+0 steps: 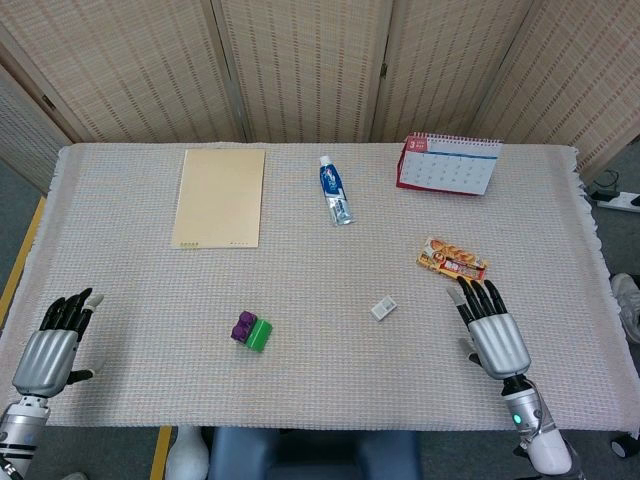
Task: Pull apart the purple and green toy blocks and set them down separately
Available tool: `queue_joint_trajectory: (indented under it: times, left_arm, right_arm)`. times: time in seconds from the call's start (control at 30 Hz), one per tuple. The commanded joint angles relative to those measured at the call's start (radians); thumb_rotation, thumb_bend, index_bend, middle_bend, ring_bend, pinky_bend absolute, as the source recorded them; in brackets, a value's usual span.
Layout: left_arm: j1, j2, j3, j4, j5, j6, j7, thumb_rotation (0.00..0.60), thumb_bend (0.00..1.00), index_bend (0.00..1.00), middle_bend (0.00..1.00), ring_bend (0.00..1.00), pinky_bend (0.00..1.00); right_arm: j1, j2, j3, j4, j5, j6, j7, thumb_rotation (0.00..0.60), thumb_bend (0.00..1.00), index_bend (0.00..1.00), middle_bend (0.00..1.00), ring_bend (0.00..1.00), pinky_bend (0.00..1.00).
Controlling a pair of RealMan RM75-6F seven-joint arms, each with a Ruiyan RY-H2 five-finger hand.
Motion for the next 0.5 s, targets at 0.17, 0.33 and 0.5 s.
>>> queue_joint_trajectory:
  times: [0.17,0.33,0.5]
  left_arm:
    - [-0.003,-0.004,0.0,0.004,0.009,0.007,0.008,0.6,0.28,0.0,0.0,0.0,0.0]
    - [-0.017,-0.005,0.011,0.015,0.042,-0.008,-0.054,0.6,0.28,0.0,0.0,0.0,0.0]
    - [-0.104,0.074,-0.003,-0.077,0.041,-0.139,-0.071,0.6,0.28,0.02,0.0,0.0,0.0]
  right_arm:
    - [-0.008,0.013,-0.001,-0.014,-0.01,0.03,0.01,0.6,0.33,0.0,0.0,0.0,0.0]
    - [-0.019,0.017,0.003,-0.019,-0.017,0.062,0.012,0.6,0.33,0.0,0.0,0.0,0.0]
    - [-0.017,-0.041,0.036,0.055,-0.006,0.1,-0.057,0.6,0.33,0.0,0.0,0.0,0.0]
